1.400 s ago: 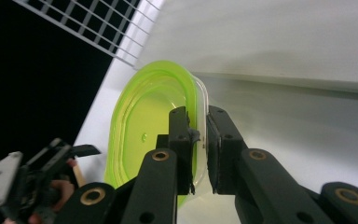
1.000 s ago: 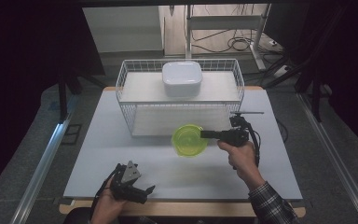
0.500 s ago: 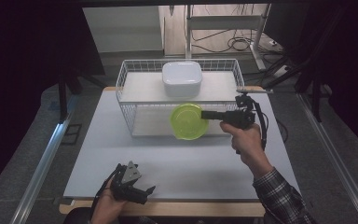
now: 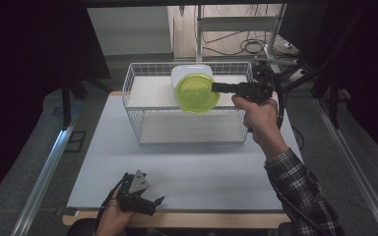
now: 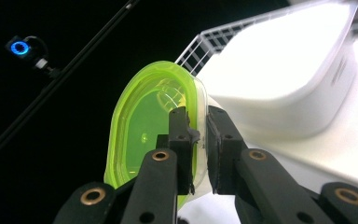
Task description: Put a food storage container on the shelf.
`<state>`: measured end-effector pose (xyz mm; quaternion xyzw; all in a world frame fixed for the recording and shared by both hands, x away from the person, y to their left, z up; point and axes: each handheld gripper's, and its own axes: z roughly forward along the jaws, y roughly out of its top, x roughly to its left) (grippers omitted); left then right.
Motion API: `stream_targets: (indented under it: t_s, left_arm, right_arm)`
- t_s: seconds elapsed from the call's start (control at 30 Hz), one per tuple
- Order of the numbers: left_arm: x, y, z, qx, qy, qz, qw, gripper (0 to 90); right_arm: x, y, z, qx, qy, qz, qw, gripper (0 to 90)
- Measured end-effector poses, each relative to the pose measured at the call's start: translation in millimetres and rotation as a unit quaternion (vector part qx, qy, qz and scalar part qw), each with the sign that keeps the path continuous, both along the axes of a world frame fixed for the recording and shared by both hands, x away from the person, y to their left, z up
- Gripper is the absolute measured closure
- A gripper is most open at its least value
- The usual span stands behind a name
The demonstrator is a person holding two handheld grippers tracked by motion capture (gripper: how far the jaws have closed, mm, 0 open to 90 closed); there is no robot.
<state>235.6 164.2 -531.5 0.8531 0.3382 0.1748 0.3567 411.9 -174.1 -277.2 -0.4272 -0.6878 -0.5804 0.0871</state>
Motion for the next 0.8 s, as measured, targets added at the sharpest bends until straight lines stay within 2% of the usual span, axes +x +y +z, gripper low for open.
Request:
stream_targets:
  t_s: [0.33,0.5,0.8]
  left_arm:
    - [0.1,-0.1,-0.4,-0.003,0.002,-0.001,1.0000,1.6]
    - [0.0,-0.4,-0.4,-0.002,0.002,-0.004,1.0000,1.6]
    - [-0.4,-1.2,-0.8,-0.004,0.003,-0.006,1.0000,1.6]
  right_arm:
    - [35.6,12.6,18.4,-0.001,0.001,-0.042,0.9991,81.9]
    - [51.3,20.9,26.0,-0.011,0.000,-0.063,0.9980,81.8]
    - [73.7,35.0,24.5,-0.028,0.015,-0.087,0.9957,81.3]
